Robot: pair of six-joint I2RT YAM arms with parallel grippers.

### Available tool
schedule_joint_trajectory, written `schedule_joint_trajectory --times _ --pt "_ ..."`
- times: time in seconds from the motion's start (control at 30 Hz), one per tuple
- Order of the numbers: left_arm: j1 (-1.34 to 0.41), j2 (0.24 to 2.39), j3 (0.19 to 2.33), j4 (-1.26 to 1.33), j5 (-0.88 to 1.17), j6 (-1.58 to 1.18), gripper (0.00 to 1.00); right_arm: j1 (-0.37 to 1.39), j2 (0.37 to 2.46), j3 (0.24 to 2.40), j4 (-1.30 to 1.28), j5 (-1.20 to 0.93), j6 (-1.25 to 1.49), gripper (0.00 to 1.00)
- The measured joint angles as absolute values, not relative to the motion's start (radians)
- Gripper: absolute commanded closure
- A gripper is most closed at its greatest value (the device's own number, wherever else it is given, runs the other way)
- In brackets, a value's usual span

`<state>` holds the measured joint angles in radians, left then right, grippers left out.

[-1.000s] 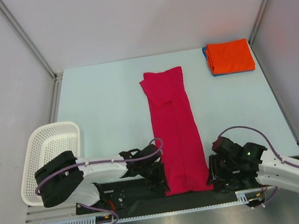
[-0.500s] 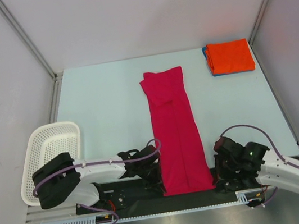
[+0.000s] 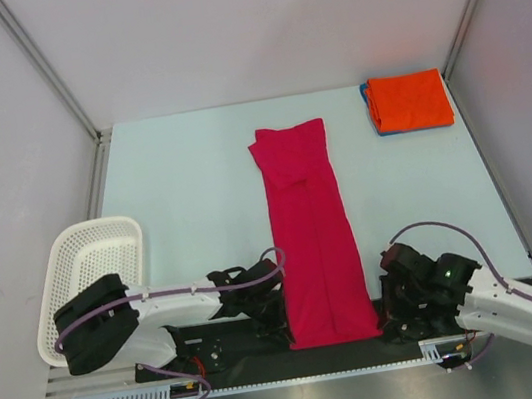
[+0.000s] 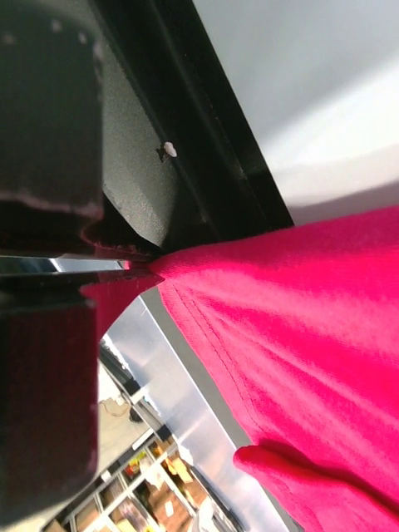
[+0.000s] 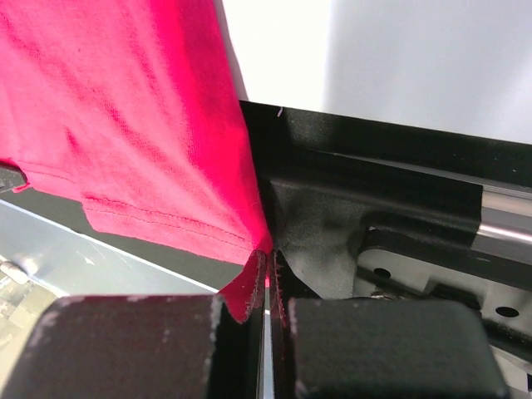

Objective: Fold and stack the t-shirts
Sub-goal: Fold the tshirt

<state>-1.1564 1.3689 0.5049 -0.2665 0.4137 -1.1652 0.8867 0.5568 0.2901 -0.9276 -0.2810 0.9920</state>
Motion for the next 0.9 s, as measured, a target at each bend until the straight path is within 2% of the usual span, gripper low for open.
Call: schedule_joint_trajectory --times 0.03,0.2,0.33,0.43,0.57,0.73,0.9 --pt "-1.156 1.369 0.505 -0.266 0.414 -1.166 1.0 0.887 0.56 0.29 -0.923 -0.282 0.992 1.0" --pt "-1.159 1.352 0.537 -0.322 0.386 -1.141 1.0 0.887 0.601 0.334 -0.919 -0.285 0.984 1.0" --pt "-1.16 1.288 0.665 -0.444 0.306 -1.106 1.0 0.874 0.696 0.498 -0.931 -0.266 0.942 1.0" --pt "-1.132 1.258 0.793 -0.511 0.255 -1.071 1.0 0.805 0.812 0.668 -0.928 -0.263 0.871 1.0" --pt "-1.005 1.257 0.871 -0.556 0.236 -1.026 1.0 0.615 0.991 0.836 -0.901 -0.287 0.735 1.0" --pt "-0.808 1.39 0.982 -0.646 0.244 -0.926 1.0 0.401 1.212 0.976 -0.877 -0.337 0.58 1.0" --pt "-0.68 1.618 1.189 -0.698 0.249 -0.789 1.0 0.289 1.4 1.092 -0.831 -0.384 0.467 1.0"
